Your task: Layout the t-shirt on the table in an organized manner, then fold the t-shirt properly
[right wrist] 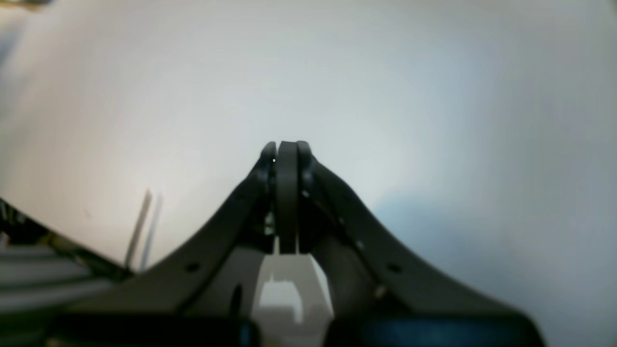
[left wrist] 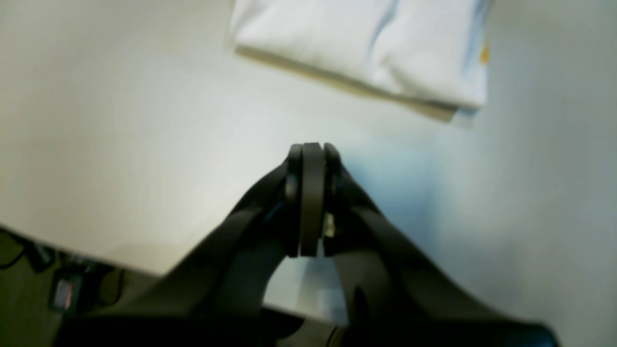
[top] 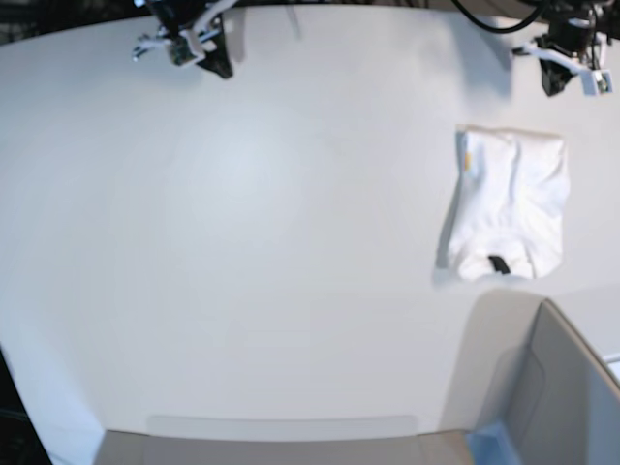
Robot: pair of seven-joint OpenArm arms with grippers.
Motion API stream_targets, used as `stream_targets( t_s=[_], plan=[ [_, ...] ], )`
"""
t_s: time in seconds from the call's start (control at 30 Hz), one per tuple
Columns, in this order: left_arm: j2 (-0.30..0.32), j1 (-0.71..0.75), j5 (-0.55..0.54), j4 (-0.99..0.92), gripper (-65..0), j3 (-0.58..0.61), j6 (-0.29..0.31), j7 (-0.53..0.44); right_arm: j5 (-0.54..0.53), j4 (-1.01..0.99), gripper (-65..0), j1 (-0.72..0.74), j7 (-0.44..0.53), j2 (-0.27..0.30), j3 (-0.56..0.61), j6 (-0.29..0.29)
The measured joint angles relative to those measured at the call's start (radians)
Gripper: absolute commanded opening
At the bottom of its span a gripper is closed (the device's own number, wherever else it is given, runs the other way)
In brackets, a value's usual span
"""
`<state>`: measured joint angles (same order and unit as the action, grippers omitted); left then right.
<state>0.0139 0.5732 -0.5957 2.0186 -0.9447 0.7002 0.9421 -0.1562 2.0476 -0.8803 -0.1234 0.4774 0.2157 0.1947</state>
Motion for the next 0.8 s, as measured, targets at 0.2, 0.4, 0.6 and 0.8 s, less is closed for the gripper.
stream_targets(
  t_s=[0.2,0.4,0.6,0.8],
  plan=[
    [-0.026,0.090,0.000,0.002,-65.0,-0.068,-0.004,-0.002,0.004,0.002,-65.0,-0.056,0.074,0.090,0.154,0.049],
    [-0.031,0.154,-0.005,0.002,-65.0,-0.069,-0.003,-0.003,0.003,0.001,-65.0,-0.097,0.143,0.184,0.272,0.173],
    [-0.054,0.214,-0.007,0.002,-65.0,-0.065,-0.002,-0.003,0.111,0.001,-65.0,-0.200,0.145,0.190,0.270,0.253],
    [-0.059,0.241,-0.007,0.002,-65.0,-0.068,-0.003,-0.002,0.171,-0.003,-65.0,-0.282,0.142,0.184,0.259,0.338]
  ],
)
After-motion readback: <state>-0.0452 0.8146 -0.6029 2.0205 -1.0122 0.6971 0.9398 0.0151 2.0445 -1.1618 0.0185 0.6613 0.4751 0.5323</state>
